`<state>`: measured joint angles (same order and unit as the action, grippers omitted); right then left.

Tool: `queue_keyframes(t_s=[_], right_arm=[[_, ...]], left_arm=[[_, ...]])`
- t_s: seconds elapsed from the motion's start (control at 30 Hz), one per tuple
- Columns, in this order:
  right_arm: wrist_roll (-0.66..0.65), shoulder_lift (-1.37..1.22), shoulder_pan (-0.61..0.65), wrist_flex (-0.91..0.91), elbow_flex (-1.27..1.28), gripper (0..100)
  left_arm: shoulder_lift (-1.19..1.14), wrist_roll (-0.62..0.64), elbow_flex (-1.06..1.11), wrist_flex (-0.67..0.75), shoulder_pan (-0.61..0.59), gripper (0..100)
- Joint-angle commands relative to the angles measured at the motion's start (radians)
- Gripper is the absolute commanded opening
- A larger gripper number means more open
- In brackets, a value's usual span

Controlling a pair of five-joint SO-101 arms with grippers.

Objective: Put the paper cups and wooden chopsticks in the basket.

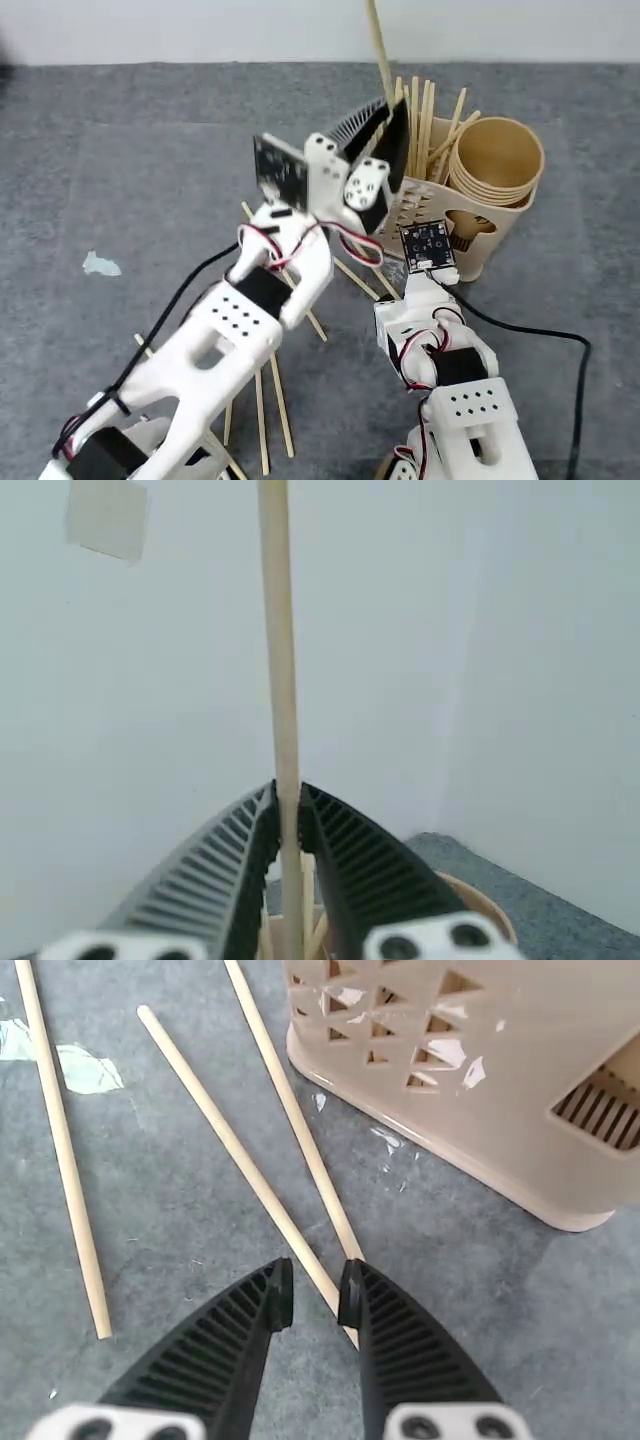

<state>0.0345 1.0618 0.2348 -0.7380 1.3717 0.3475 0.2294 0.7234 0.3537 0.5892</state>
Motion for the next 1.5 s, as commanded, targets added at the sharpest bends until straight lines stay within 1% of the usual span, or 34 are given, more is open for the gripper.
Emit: queue_keyframes(t_s=[0.0,0.13,0.4,0.57,0.6,0.7,0.8,0.87,0.97,1.07,1.2,1.37,1.4,1.47], right_arm=[[0.002,0.022,-0.001,-0.005,-0.008,9.0],[0.002,0.022,-0.001,-0.005,-0.008,9.0],[0.002,0.022,-0.001,-0.005,0.003,9.0],[0.002,0.022,-0.001,-0.005,0.003,9.1],[0.002,0.022,-0.001,-0.005,0.003,9.3],[0.002,0.022,-0.001,-0.005,0.003,9.4],[0.002,0.022,-0.001,-0.005,0.003,9.4],[0.002,0.022,-0.001,-0.005,0.003,9.4],[0.002,0.022,-0.001,-0.005,0.003,9.4],[0.002,0.022,-0.001,-0.005,0.003,9.4],[0.002,0.022,-0.001,-0.005,0.003,9.4],[-0.002,0.022,-0.008,-0.007,-0.005,9.4],[-0.017,0.022,-0.007,-0.008,-0.005,9.4],[-0.089,0.022,-0.002,-0.036,-0.014,9.4]], left_arm=[[0.040,-0.021,0.016,0.078,0.009,1],[-0.005,-0.021,-0.004,0.084,0.002,1],[-0.198,-0.028,-0.108,0.083,0.000,1],[-0.258,-0.029,-0.114,0.075,0.002,1],[-0.259,-0.029,-0.113,0.054,0.002,1],[-0.256,-0.029,-0.136,-0.078,0.002,3],[-0.255,-0.023,-0.174,-0.193,-0.002,11],[-0.227,-0.020,-0.186,-0.253,-0.011,15],[-0.140,-0.018,-0.188,-0.327,-0.020,15],[-0.020,-0.017,-0.186,-0.442,-0.032,15],[0.150,0.063,-0.188,-0.652,-0.098,15],[0.324,0.110,-0.185,-0.939,-0.224,15],[0.354,0.118,-0.185,-0.999,-0.249,15],[0.414,0.135,-0.170,-1.099,-0.299,15]])
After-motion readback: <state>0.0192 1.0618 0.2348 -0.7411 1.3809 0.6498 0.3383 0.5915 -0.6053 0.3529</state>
